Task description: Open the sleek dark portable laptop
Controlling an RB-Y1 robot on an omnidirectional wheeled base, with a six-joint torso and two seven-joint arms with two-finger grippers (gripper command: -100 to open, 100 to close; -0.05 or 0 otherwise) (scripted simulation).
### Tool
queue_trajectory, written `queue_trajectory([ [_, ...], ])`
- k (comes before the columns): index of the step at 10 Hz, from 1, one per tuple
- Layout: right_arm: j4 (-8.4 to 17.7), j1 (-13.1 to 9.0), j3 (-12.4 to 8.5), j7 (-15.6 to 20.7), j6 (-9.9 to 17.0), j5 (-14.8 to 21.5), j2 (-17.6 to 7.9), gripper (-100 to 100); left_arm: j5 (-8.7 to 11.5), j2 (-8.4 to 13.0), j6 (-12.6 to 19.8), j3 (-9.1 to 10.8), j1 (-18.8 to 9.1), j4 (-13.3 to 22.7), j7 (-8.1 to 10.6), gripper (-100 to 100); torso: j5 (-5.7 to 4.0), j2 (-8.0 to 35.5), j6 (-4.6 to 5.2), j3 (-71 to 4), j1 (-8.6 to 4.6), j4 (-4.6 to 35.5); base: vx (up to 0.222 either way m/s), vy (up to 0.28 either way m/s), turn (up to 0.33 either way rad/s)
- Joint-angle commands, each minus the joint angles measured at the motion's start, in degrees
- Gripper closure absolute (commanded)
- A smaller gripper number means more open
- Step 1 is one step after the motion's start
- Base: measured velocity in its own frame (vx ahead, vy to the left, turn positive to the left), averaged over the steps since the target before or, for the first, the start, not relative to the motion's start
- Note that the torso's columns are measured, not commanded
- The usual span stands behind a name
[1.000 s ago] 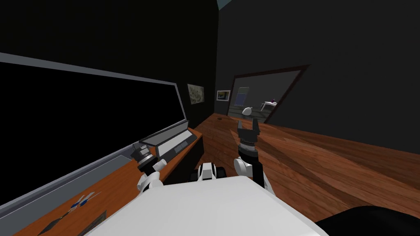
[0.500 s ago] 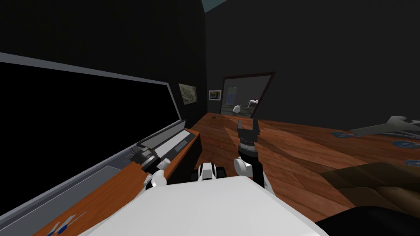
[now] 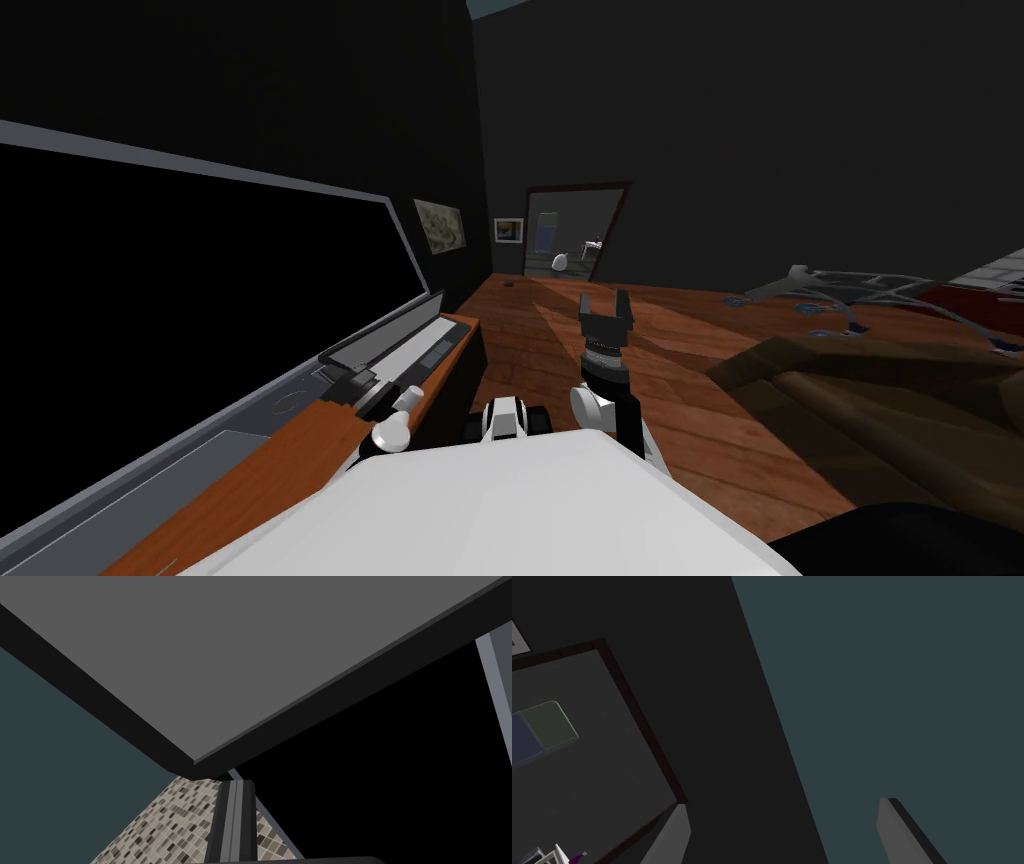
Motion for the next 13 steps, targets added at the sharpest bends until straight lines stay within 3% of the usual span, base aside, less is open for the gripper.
queue_trajectory([
  [1,0.0,0.0,0.0,0.0,0.0,0.0,0.0,0,1.1,-0.5,-4.4,2.68,-2.2,3.7,-4.39,100,-0.01,0.0,-0.05,0.0,0.03,0.0,-0.191,0.108,-0.343],
  [2,0.0,0.0,0.0,0.0,0.0,0.0,0.0,0,1.1,-0.5,-6.4,2.68,-2.2,4.3,-5.99,100,0.04,0.0,-0.02,0.0,0.18,0.0,-0.172,0.083,-0.263],
  [3,0.0,0.0,0.0,0.0,0.0,0.0,0.0,0,1.8,-1.0,-8.9,4.48,-3.4,6.9,-7.78,100,0.02,-0.1,-0.05,-0.1,0.08,0.0,-0.152,0.093,-0.405],
  [4,0.0,0.0,0.0,0.0,0.0,0.0,0.0,0,1.8,-1.0,-10.0,4.48,-3.4,6.9,-9.28,100,0.01,-0.2,0.0,-0.1,0.06,-0.1,-0.135,0.053,-0.312],
  [5,0.0,0.0,0.0,0.0,0.0,0.0,0.0,0,1.7,-1.0,-9.1,4.2,-3.3,6.6,-8.22,100,-0.02,-0.3,-0.05,-0.2,-0.07,-0.1,-0.057,0.011,-0.04],
  [6,0.0,0.0,0.0,0.0,0.0,0.0,0.0,0,1.6,0.9,-7.1,3.95,-4.6,6.1,-8.4,-100,-0.05,-0.4,-0.07,-0.3,-0.11,-0.1,-0.022,-0.001,0.003],
  [9,0.0,0.0,0.0,0.0,0.0,0.0,0.0,0,1.2,4.0,-3.4,3.41,-6.6,6.1,-7.93,-100,0.0,-0.2,-0.01,-0.1,0.0,0.0,-0.018,-0.01,-0.011],
  [11,0.0,0.0,0.0,0.0,0.0,0.0,0.0,0,1.1,4.9,-2.6,3.23,-7.4,6.3,-7.75,-100,0.0,-0.1,-0.02,0.0,0.03,0.0,-0.022,-0.013,-0.007],
  [13,0.0,0.0,0.0,0.0,0.0,0.0,0.0,0,0.7,7.1,-1.3,2.75,-9.5,6.4,-7.33,-100,0.0,-0.1,-0.02,-0.1,0.03,0.0,-0.029,-0.016,-0.01],
])
